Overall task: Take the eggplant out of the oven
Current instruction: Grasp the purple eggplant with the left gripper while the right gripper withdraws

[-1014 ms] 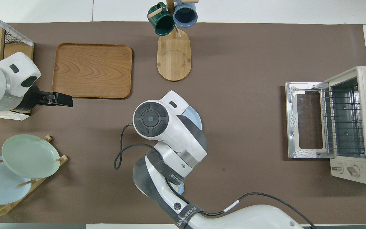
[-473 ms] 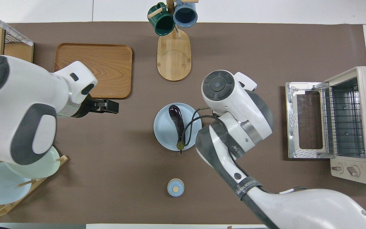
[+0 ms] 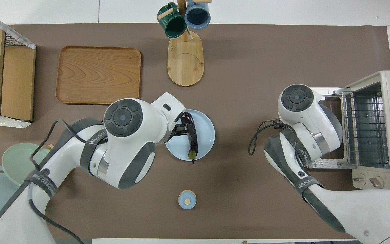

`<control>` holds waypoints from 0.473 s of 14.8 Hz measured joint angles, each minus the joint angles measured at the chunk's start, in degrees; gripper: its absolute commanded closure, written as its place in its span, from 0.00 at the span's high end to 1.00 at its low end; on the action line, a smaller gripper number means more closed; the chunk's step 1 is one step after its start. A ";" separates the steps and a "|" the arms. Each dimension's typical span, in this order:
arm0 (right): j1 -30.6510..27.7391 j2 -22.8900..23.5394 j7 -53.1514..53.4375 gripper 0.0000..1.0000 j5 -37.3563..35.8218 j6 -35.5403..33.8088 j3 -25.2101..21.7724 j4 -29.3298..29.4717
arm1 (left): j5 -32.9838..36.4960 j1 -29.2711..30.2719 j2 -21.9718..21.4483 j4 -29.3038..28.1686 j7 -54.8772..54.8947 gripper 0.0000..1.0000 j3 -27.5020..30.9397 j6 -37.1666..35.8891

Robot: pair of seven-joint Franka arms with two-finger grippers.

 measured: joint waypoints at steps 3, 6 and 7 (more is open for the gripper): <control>-1.42 -0.32 -1.62 0.00 -1.99 1.17 0.18 -1.09 | 0.00 -1.83 3.45 -0.10 -4.06 1.00 0.14 3.87; -1.64 -0.49 -2.77 0.00 -3.70 0.99 0.16 -1.36 | 0.00 -3.70 6.26 -0.13 -6.54 1.00 0.18 6.35; -1.68 -0.50 -3.45 0.00 -4.60 0.91 0.15 -1.39 | 0.00 -4.28 7.14 -0.15 -7.12 1.00 0.20 7.20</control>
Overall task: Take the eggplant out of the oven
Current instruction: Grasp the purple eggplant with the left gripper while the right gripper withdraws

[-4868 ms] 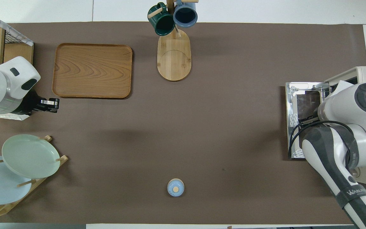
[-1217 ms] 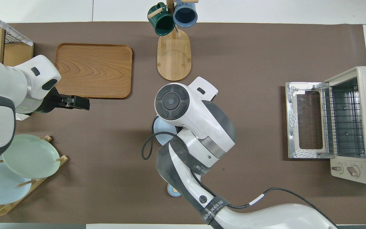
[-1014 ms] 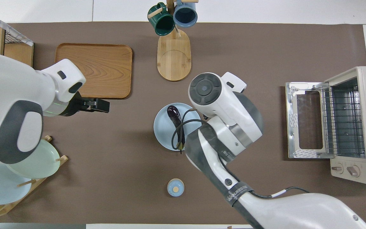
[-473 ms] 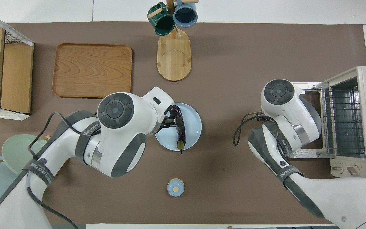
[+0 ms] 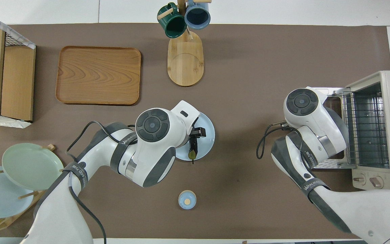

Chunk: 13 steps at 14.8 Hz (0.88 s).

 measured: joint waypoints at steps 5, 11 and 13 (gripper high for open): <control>-0.16 -0.40 -4.20 0.00 -0.97 -2.10 0.29 0.70 | 0.00 -1.27 1.80 -0.01 -1.40 0.99 0.07 2.30; -1.33 -7.03 -12.95 0.00 -0.55 -10.92 1.18 3.41 | 0.00 -1.42 2.79 -0.02 -1.45 0.72 0.07 2.35; -3.20 -10.14 -16.82 0.00 -0.34 -12.43 1.35 3.59 | 0.00 -1.42 2.81 -0.02 -1.45 0.44 0.08 2.38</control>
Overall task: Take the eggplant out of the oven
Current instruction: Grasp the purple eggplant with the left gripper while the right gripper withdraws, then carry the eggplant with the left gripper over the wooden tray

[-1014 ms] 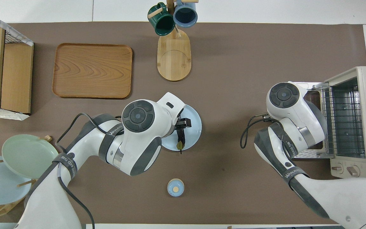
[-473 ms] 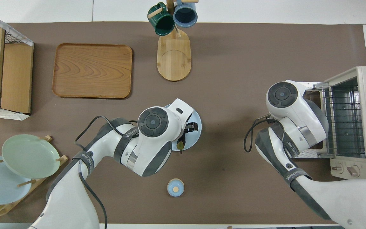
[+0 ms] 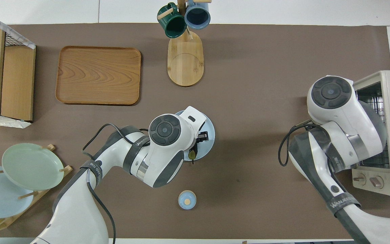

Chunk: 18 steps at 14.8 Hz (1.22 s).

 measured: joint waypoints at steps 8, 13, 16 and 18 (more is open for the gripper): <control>-7.00 -4.32 -9.32 0.00 -0.44 -2.50 -0.01 1.57 | 0.00 0.00 -0.01 0.06 0.00 0.00 0.10 0.02; -9.33 -4.67 -11.15 0.00 0.07 -3.61 -0.29 2.76 | 0.03 2.35 -1.52 3.35 1.31 0.00 1.44 -2.56; -9.42 -4.94 -13.63 0.00 6.55 -11.85 -0.55 6.46 | 0.07 9.49 -2.30 10.04 8.30 0.00 1.74 -10.86; -9.39 -5.27 -14.27 0.25 11.40 -16.21 -0.30 10.95 | 0.10 15.00 -2.11 13.07 14.49 0.00 1.90 -13.90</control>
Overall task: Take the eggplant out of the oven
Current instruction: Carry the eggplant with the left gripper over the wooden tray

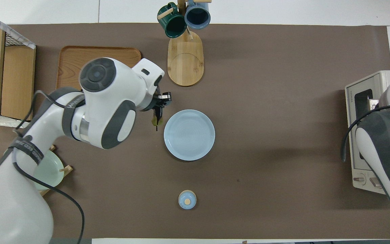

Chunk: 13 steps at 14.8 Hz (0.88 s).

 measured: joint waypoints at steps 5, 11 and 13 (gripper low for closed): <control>-0.02 -0.34 -0.07 1.00 12.11 -2.94 0.27 6.88 | 1.60 10.53 2.05 1.65 13.33 0.00 0.12 -1.56; -0.03 -0.32 0.71 1.00 13.66 -3.53 -0.01 7.94 | 3.65 15.84 14.10 14.10 15.13 0.00 0.04 -3.91; -0.03 -0.32 0.87 1.00 13.66 -3.82 0.02 8.22 | 4.06 16.35 17.08 16.28 15.88 0.00 0.03 -2.91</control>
